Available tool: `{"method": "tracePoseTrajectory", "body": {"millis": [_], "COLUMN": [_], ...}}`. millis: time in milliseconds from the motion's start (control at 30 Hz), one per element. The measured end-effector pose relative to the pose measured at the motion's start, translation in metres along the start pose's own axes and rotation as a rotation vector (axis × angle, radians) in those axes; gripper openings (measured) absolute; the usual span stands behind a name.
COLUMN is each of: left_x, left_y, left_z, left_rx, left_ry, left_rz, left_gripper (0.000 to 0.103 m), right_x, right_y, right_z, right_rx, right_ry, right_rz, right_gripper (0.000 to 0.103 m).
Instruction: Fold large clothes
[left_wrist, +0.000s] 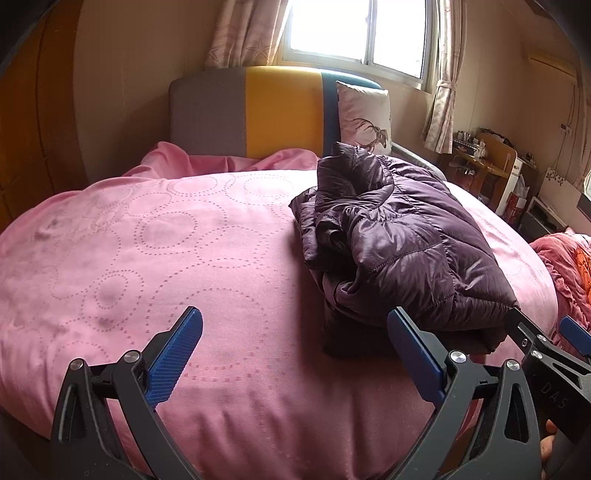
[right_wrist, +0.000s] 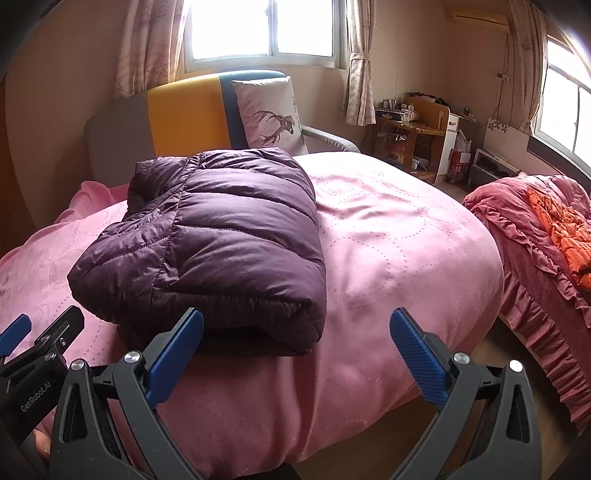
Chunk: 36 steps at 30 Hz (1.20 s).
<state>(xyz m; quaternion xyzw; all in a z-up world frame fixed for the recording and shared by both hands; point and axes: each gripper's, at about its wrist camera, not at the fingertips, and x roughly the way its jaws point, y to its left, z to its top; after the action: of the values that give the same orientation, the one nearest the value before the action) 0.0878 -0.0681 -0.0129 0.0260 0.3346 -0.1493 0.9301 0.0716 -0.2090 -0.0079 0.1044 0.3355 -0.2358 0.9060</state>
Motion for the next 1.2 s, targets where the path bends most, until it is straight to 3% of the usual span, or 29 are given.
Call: {"method": "tracePoseTrajectory", "body": {"millis": [1200], "left_x": [-0.0038], "left_y": [-0.0028], "left_z": [-0.0016], "left_rx": [-0.002], "left_ry": [0.008], "left_rz": [0.009], "left_gripper": [0.099], "right_x": [-0.0028], "right_y": [0.0080], "right_z": [-0.0049], "right_rx": [-0.019], "right_ry": [-0.007], "right_rz": [0.009], "right_gripper": [0.101]}}
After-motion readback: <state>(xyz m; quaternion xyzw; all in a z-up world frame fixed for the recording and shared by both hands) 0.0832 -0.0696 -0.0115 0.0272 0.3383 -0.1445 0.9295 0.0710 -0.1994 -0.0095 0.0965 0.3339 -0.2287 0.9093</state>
